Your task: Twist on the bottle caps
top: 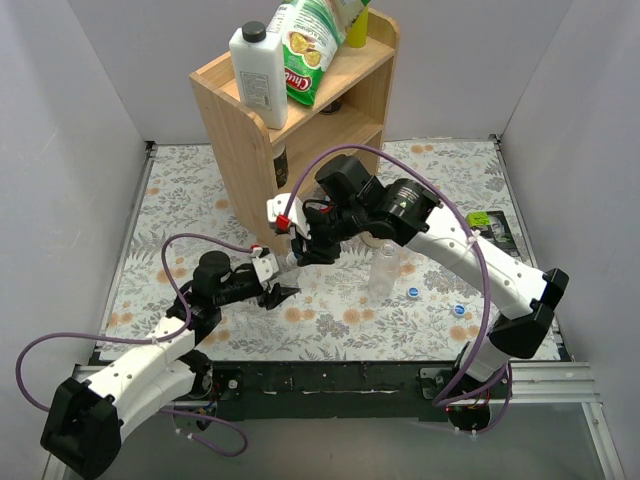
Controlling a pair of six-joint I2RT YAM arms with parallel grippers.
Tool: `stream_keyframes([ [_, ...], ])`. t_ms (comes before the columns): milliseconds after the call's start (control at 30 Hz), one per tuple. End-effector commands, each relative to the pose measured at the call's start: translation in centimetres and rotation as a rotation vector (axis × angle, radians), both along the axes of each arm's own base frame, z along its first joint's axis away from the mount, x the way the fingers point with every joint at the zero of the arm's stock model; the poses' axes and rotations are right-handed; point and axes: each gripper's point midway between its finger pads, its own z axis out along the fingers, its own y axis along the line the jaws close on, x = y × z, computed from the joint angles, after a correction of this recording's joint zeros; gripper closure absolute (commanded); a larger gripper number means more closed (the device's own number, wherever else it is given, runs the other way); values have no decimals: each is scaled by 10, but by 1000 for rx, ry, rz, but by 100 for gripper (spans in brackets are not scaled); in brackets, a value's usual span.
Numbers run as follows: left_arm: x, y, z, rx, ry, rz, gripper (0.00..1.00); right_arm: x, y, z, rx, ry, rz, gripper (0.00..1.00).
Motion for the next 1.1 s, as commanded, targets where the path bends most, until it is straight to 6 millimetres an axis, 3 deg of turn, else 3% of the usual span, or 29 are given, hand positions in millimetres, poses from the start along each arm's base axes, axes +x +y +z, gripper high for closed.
stream_keyframes([
  [0,29,-7,84,-140,-190,74,100,-13,-1,-41,-169,221,-147,99],
  [300,47,1,77,-84,-186,166,100,-14,0,-59,-234,308,-229,99],
  [667,29,-5,69,-91,-170,76,100,-14,2,-66,-242,305,-217,99],
  [900,20,-4,44,-95,-98,68,100,-12,1,-62,-227,273,-195,99],
  [1067,16,-3,31,-77,-67,57,100,-7,2,-57,-215,244,-203,89],
])
